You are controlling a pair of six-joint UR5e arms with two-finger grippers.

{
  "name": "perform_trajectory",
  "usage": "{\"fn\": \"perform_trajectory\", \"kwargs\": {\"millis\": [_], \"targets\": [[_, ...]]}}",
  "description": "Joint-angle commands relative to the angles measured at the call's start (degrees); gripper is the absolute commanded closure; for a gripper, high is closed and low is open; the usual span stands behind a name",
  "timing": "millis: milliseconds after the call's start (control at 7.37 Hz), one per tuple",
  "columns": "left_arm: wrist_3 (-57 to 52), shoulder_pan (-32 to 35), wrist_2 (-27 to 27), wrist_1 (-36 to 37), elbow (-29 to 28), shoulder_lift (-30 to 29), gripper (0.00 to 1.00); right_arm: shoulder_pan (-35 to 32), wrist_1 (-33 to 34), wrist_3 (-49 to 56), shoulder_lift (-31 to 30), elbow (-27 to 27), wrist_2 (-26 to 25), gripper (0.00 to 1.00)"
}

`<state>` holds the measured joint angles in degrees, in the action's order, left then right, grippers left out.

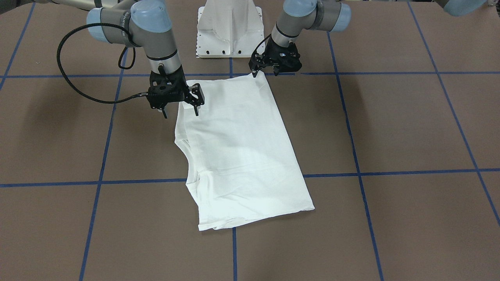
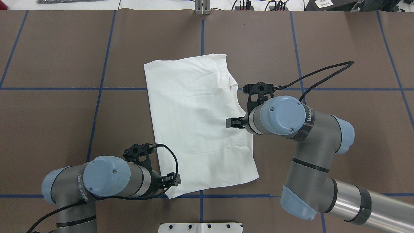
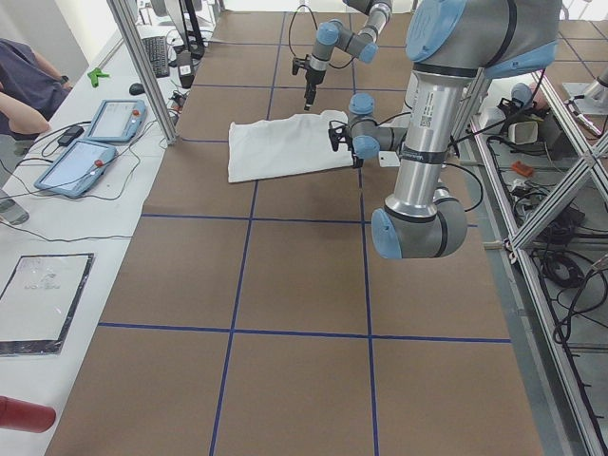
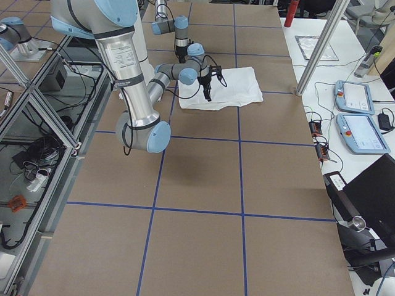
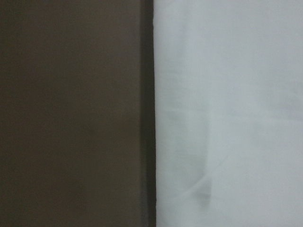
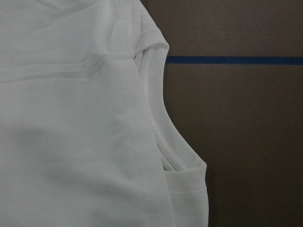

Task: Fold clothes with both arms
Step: 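Lower both grippers to the shirt corners nearest the robot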

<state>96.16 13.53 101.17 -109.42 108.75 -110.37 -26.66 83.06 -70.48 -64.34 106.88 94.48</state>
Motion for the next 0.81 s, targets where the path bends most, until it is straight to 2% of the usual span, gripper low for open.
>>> {"fn": "perform_trajectory", "kwargs": {"millis": [0, 679], "targets": [[0.3, -0.1, -0.2, 0.1, -0.4, -0.6, 0.27, 0.0, 0.0, 0.0, 0.0, 0.0, 0.0, 0.0], [0.4, -0.2, -0.1, -0.1, -1.3, -1.2, 0.27, 0.0, 0.0, 0.0, -0.1, 0.0, 0.0, 0.0]]}}
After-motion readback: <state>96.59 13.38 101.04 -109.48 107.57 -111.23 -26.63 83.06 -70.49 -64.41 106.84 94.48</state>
